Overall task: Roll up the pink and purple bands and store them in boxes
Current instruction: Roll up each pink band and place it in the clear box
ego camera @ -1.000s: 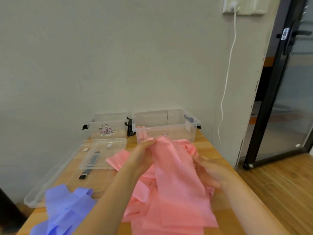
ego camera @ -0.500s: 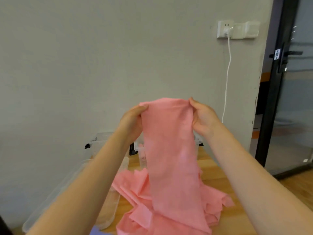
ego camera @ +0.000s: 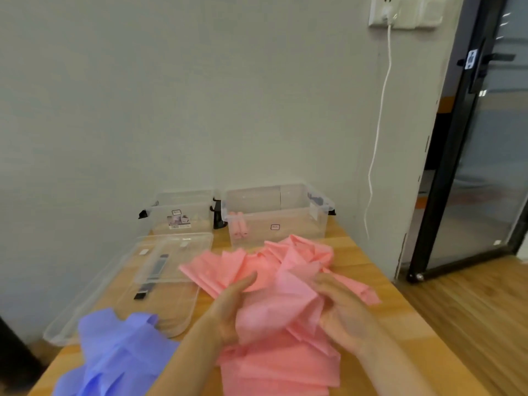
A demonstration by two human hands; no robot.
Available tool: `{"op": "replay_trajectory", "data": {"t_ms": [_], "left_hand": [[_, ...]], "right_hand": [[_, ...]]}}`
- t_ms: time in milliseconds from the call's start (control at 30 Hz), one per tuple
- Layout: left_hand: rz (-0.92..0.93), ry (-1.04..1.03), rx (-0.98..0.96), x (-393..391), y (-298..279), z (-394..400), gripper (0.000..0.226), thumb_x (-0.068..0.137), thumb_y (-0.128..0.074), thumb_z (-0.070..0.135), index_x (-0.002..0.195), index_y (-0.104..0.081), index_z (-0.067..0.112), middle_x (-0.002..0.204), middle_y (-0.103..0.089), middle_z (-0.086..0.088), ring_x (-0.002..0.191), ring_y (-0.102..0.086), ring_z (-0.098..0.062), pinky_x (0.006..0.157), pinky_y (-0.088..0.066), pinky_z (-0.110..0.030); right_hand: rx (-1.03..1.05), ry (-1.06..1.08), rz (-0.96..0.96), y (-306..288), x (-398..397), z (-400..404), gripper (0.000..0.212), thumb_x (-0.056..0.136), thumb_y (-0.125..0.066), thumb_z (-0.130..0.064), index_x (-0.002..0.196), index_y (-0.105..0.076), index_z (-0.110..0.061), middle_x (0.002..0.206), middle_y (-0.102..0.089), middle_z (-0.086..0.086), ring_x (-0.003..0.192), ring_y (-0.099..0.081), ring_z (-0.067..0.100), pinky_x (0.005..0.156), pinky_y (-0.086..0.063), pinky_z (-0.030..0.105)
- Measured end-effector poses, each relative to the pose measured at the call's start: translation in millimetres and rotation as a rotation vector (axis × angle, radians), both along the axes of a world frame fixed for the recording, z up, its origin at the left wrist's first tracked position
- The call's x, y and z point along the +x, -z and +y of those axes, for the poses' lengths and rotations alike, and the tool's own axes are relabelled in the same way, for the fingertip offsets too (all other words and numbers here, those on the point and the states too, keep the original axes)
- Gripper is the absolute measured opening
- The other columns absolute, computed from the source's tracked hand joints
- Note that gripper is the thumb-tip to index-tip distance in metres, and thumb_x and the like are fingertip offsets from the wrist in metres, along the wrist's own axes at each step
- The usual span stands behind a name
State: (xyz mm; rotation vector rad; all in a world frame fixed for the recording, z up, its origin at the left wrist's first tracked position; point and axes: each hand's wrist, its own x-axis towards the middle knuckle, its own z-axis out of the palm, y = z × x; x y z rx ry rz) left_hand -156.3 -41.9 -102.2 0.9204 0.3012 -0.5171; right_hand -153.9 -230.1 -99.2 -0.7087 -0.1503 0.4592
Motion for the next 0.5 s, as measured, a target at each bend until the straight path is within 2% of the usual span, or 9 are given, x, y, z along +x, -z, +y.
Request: {"op": "replay_trajectory", "data": {"t_ms": [67, 133, 233, 267, 333, 400, 467, 500], "left_hand": [[0.0, -0.023, 0.062, -0.7, 5.7, -4.2, 0.037, 0.086, -0.052, 0.024, 0.079, -0.072, -0.006, 0.083, -0.07, -0.021, 0.067, -0.069, -0.031, 0.06, -0.057, -0.035], [-0.085, -0.048, 0.11, 0.2, 5.1, -6.1, 0.042, 0.092, -0.044, 0.017, 0.069, -0.074, -0.001, 0.076, -0.07, -0.017, 0.065, -0.069, -0.027, 0.064, -0.054, -0.033], [-0.207, -0.083, 0.091, -3.1, -6.1, -7.9, 0.044, 0.089, -0.04, 0.007, 0.06, -0.072, 0.0, 0.067, -0.068, -0.015, 0.059, -0.067, -0.024, 0.06, -0.053, -0.029], [-0.242, -0.096, 0.059, -5.5, -10.1, -8.9, 0.038, 0.085, -0.042, 0.004, 0.061, -0.071, -0.001, 0.066, -0.067, -0.016, 0.058, -0.066, -0.023, 0.056, -0.053, -0.026], [-0.285, -0.117, 0.014, -10.0, -13.5, -10.0, 0.017, 0.068, -0.055, 0.001, 0.069, -0.071, -0.004, 0.072, -0.067, -0.018, 0.062, -0.066, -0.024, 0.056, -0.054, -0.024], [-0.314, -0.106, -0.033, -15.7, -12.8, -10.5, 0.022, 0.052, -0.061, -0.001, 0.072, -0.07, -0.005, 0.072, -0.067, -0.019, 0.064, -0.066, -0.025, 0.056, -0.054, -0.026], [-0.328, -0.115, -0.083, -21.1, -8.4, -10.5, 0.03, 0.032, -0.074, -0.003, 0.061, -0.068, -0.002, 0.063, -0.064, -0.016, 0.056, -0.064, -0.024, 0.049, -0.052, -0.026], [-0.318, -0.134, -0.097, -22.6, -5.4, -9.8, 0.042, 0.018, -0.081, -0.003, 0.058, -0.066, 0.0, 0.059, -0.062, -0.014, 0.051, -0.062, -0.023, 0.047, -0.051, -0.025]], "right_hand": [[-0.01, -0.039, 0.052, 13.9, -7.5, -9.2, 0.062, 0.023, -0.092, 0.001, 0.081, -0.071, 0.008, 0.091, -0.066, 0.028, 0.076, -0.068, 0.031, 0.064, -0.058, 0.038], [-0.018, -0.094, 0.12, 22.3, -5.4, -18.0, 0.067, 0.027, -0.093, 0.0, 0.089, -0.071, 0.007, 0.101, -0.066, 0.027, 0.085, -0.068, 0.031, 0.069, -0.057, 0.043], [0.035, -0.064, 0.205, 22.4, 6.4, -24.3, 0.071, 0.034, -0.094, -0.006, 0.099, -0.069, 0.003, 0.106, -0.065, 0.024, 0.092, -0.067, 0.031, 0.072, -0.056, 0.046], [0.025, -0.033, 0.204, 21.3, 10.5, -24.3, 0.066, 0.042, -0.093, -0.012, 0.101, -0.068, 0.001, 0.103, -0.066, 0.023, 0.089, -0.067, 0.03, 0.071, -0.057, 0.043], [-0.099, 0.056, 0.237, 17.6, 19.7, -23.4, 0.048, 0.065, -0.079, -0.029, 0.102, -0.062, -0.003, 0.084, -0.068, 0.017, 0.07, -0.069, 0.025, 0.057, -0.057, 0.035], [-0.213, 0.038, 0.314, 17.0, 26.9, -21.5, 0.049, 0.079, -0.062, -0.04, 0.108, -0.056, -0.001, 0.078, -0.066, 0.016, 0.063, -0.067, 0.026, 0.052, -0.055, 0.032], [-0.295, -0.023, 0.367, 15.1, 31.8, -15.4, 0.056, 0.079, -0.06, -0.045, 0.111, -0.055, 0.001, 0.086, -0.066, 0.019, 0.073, -0.065, 0.029, 0.06, -0.054, 0.035], [-0.351, -0.015, 0.365, 13.4, 34.4, -12.3, 0.056, 0.075, -0.064, -0.045, 0.108, -0.055, -0.001, 0.086, -0.065, 0.018, 0.073, -0.063, 0.028, 0.062, -0.053, 0.035]]}}
